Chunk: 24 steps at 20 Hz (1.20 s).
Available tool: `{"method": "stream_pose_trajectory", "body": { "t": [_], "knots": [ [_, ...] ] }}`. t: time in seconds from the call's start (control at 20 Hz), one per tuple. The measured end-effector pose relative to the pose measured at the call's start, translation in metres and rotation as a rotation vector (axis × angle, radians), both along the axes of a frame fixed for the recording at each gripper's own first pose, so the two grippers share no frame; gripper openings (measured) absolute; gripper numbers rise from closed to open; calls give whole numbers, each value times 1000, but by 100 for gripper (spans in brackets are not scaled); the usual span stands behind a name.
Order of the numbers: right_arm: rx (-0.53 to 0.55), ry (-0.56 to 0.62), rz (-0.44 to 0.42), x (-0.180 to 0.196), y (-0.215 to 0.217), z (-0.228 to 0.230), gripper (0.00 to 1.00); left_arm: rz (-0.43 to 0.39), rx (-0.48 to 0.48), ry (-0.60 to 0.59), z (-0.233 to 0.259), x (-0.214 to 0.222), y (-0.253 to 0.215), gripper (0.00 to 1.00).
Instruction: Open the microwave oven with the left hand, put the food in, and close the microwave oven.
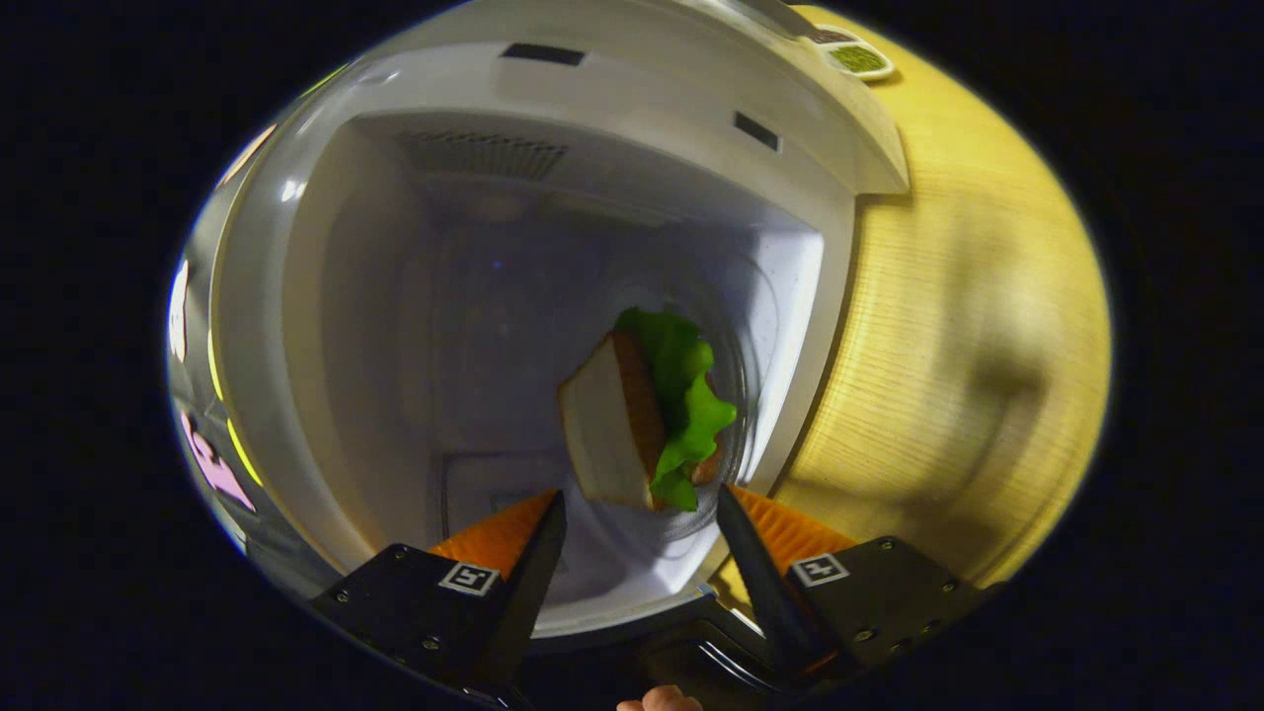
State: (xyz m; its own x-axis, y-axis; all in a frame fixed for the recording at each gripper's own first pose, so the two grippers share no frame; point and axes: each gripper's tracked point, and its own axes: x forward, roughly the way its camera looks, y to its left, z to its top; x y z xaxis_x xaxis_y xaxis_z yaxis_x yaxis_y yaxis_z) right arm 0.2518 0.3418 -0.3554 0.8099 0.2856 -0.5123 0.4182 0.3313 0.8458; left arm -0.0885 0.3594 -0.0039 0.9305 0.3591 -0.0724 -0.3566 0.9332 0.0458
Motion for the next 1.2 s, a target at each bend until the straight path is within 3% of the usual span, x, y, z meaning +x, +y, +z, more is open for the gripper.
{"method": "stream_pose_trajectory", "body": {
  "t": [0.05,0.3,0.5,0.75,1.2],
  "knots": [
    [-75,-11,63,-12,-3,7,97,-1,24,0,1,0,2,97],
    [-494,-136,308,-68,-34,35,96,-47,46,-21,6,5,-8,97],
    [-736,-299,444,-110,-63,83,96,-95,25,-24,-1,21,-30,96],
    [-849,-452,453,-172,-105,152,96,-164,-8,-21,-9,33,-53,96],
    [-1100,-552,295,-239,-187,243,96,-276,-26,-4,-23,44,-96,95]
  ]
}}
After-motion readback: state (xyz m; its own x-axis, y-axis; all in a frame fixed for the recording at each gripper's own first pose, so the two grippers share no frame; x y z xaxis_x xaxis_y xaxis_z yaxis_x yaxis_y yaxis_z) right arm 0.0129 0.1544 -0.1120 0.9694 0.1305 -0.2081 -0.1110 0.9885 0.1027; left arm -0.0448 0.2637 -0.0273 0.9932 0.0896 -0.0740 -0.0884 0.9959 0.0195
